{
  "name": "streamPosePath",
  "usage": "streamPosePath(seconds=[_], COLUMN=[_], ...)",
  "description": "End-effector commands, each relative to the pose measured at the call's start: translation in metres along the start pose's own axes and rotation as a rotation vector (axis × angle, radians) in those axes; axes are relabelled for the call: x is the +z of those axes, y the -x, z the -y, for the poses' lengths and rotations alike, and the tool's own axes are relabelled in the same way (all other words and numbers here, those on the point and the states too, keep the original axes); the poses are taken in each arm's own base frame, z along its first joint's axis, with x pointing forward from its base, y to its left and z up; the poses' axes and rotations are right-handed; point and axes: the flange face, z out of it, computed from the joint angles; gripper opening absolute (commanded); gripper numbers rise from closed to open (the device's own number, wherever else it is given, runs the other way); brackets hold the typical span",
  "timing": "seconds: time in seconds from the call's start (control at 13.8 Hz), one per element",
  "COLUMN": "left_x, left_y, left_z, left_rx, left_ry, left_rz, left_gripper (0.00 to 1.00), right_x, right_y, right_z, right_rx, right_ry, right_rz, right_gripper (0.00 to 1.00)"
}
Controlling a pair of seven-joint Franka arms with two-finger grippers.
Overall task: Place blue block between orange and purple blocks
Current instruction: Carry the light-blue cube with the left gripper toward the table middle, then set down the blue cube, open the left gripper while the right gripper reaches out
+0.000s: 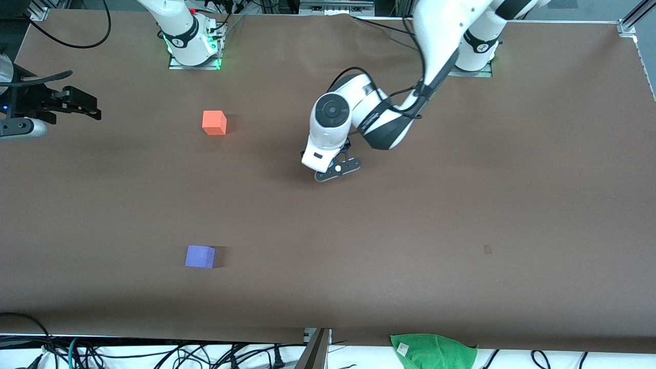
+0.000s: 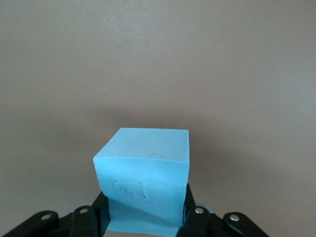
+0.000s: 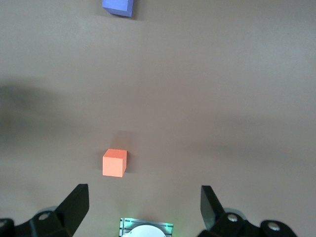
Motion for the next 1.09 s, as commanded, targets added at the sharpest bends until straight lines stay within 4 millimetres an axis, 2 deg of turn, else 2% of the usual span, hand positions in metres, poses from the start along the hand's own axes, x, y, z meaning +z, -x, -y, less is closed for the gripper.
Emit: streamPosePath(seconds=[0.0, 0.07, 0.22, 0.29, 0.44, 0.58, 0.73, 0.8, 0.87, 0.94, 1.02], left_x=[0.033, 0.04, 0.038, 0.038, 0.014, -0.046, -0.118, -0.143, -0.161, -0.174, -0.183], left_y=[0.004, 0.007, 0.004, -0.002, -0.02, -0.054, -0.107, -0.131, -0.153, -0.175, -0.193], left_z=[-0.014, -0.015, -0.012, -0.004, 0.006, 0.027, 0.08, 0.11, 0.14, 0.177, 0.218], left_rx=[-0.011, -0.024, -0.056, -0.066, -0.052, -0.06, -0.06, -0.052, -0.045, -0.028, 0.008], left_ry=[-0.049, -0.056, -0.077, -0.116, -0.129, -0.093, -0.097, -0.104, -0.11, -0.119, -0.127], left_rz=[-0.04, -0.042, -0.047, -0.041, -0.054, -0.079, -0.061, -0.043, -0.031, -0.016, -0.009], left_gripper=[0.5, 0.62, 0.94, 1.0, 1.0, 1.0, 1.0, 1.0, 1.0, 1.0, 1.0], right_x=[-0.004, -0.004, -0.004, -0.004, 0.003, 0.003, 0.014, 0.023, 0.038, 0.041, 0.043], right_y=[-0.002, -0.002, -0.002, -0.003, -0.007, -0.009, -0.018, -0.027, -0.037, -0.04, -0.043], right_z=[-0.006, -0.006, -0.007, -0.008, -0.008, -0.007, -0.006, 0.0, 0.006, 0.01, 0.023], right_rx=[-0.006, -0.006, -0.005, -0.002, -0.004, -0.004, -0.009, -0.02, -0.022, -0.031, -0.051], right_ry=[0.001, 0.001, 0.001, -0.002, -0.005, -0.007, -0.015, -0.007, -0.015, -0.015, -0.006], right_rz=[-0.008, -0.008, -0.008, -0.007, 0.005, -0.004, 0.009, 0.007, 0.032, 0.025, 0.029], right_gripper=[1.0, 1.0, 1.0, 1.0, 1.0, 1.0, 1.0, 1.0, 1.0, 1.0, 1.0])
